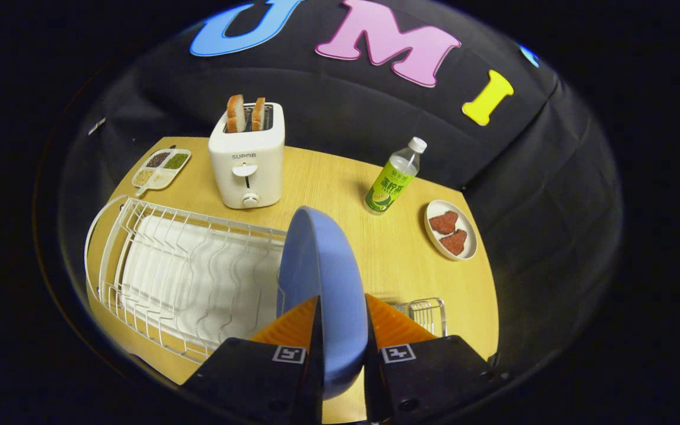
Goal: Take the plate from the dish rack, then take the spoon from the basket and place it into the plate.
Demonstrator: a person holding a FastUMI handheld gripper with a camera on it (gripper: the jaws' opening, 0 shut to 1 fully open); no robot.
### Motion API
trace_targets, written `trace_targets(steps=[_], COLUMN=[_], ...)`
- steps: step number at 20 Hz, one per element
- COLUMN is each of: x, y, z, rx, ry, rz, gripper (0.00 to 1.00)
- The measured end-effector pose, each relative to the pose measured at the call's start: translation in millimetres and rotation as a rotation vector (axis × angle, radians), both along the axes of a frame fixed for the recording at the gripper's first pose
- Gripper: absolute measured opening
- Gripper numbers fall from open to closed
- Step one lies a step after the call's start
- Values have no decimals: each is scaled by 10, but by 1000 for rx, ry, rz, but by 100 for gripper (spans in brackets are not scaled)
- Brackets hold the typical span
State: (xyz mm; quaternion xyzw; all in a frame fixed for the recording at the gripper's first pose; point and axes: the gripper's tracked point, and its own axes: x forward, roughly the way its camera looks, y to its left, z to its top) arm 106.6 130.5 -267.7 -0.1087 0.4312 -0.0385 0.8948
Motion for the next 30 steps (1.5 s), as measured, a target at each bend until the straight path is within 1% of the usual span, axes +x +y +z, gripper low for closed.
trace_targets(steps=[1,3,7,9,12,15,18,22,27,30], x=[26,47,34,-26,-171,-461,-839,-1362,-2078,-2284], y=[-20,20,-110,-173,-179,-192,-311,-442,-448,-437], z=[75,220,488,629,803,860,780,543,72,-254], rx=[-37,-50,28,104,276,426,492,567,716,764], ry=[-20,-48,-127,-159,-187,-168,-131,-73,73,123], rz=[18,27,-37,-56,-47,-13,34,73,62,55], gripper=[32,31,30,30,30,30,30,30,30,30])
